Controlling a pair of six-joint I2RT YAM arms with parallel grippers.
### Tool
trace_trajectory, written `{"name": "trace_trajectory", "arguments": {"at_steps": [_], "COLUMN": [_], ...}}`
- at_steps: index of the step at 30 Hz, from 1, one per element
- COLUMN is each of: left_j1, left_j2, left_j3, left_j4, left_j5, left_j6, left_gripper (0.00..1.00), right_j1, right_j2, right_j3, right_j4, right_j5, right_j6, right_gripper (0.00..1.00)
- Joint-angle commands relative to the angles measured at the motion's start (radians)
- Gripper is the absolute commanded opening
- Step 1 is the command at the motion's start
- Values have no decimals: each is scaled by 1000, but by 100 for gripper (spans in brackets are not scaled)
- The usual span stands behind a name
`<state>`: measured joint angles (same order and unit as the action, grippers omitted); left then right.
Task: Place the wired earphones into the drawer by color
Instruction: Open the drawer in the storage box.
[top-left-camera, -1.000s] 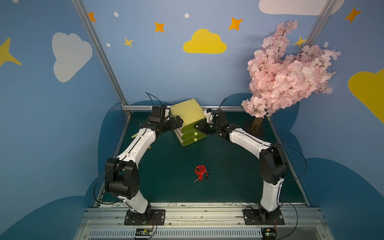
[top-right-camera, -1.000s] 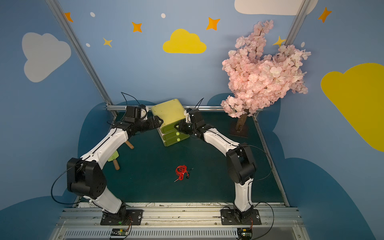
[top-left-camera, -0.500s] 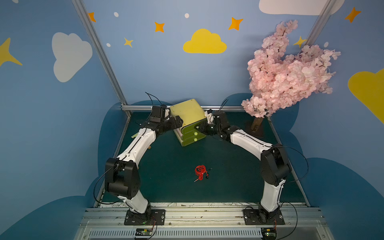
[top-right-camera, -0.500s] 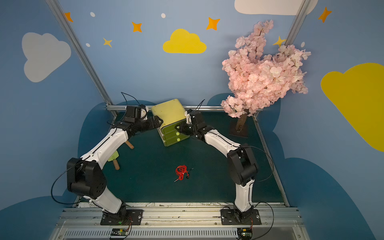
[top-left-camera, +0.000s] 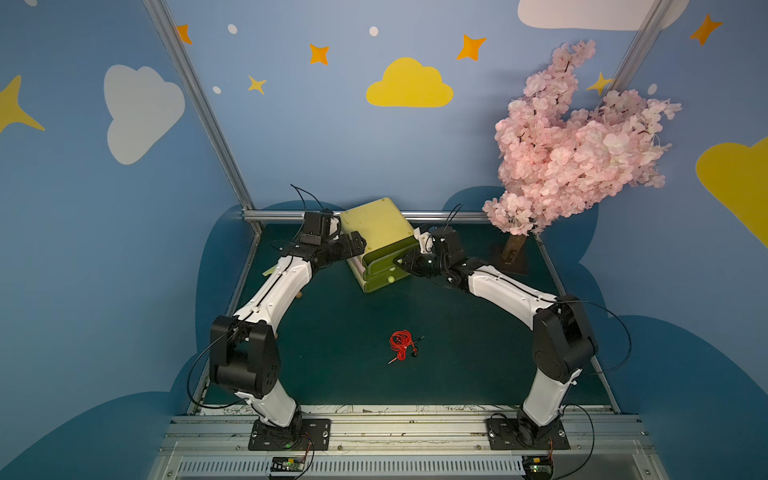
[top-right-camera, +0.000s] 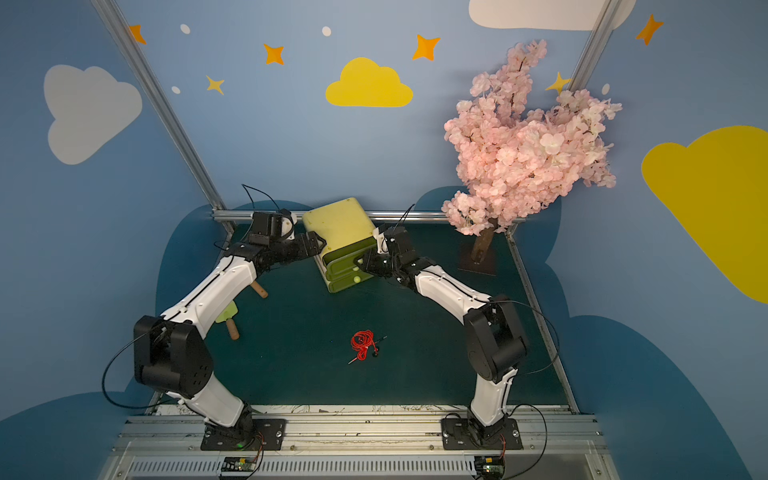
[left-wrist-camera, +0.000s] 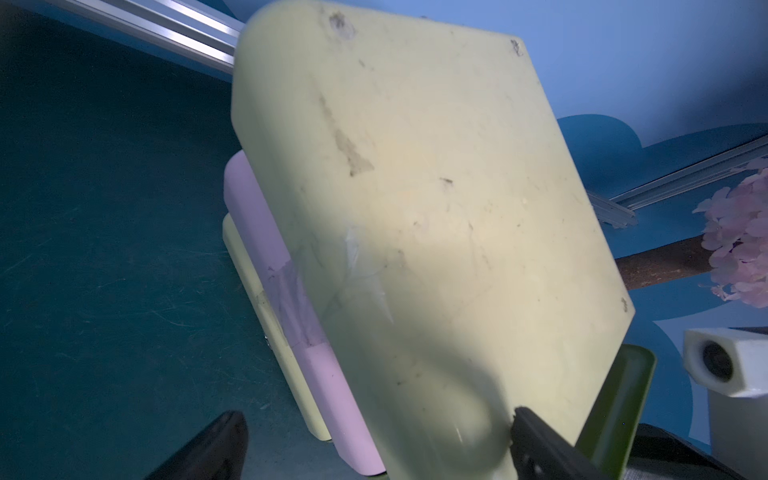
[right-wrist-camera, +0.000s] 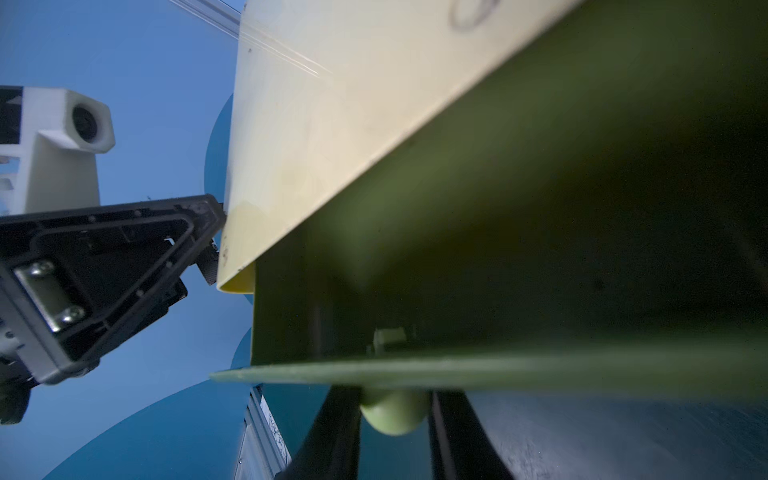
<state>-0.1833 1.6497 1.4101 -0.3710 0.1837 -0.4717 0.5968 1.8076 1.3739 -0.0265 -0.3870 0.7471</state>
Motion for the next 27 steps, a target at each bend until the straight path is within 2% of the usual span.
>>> {"name": "trace_trajectory", "arguments": {"at_steps": [1,27], "left_j1": [2,2], "left_j2": [12,-1], "left_j3": [-17,-23], "left_j4": [-25,-22], "left_j5": [-10,-12], "left_j6": [4,0], "left_gripper": [100,100], "right_j1": [-6,-9], "right_j2": [-51,-238], "right_j3": [-36,-256], "right_j4": [-15,-43], "right_j5": [0,16], "right_j6": [-15,-51], "right_gripper": [26,26]}}
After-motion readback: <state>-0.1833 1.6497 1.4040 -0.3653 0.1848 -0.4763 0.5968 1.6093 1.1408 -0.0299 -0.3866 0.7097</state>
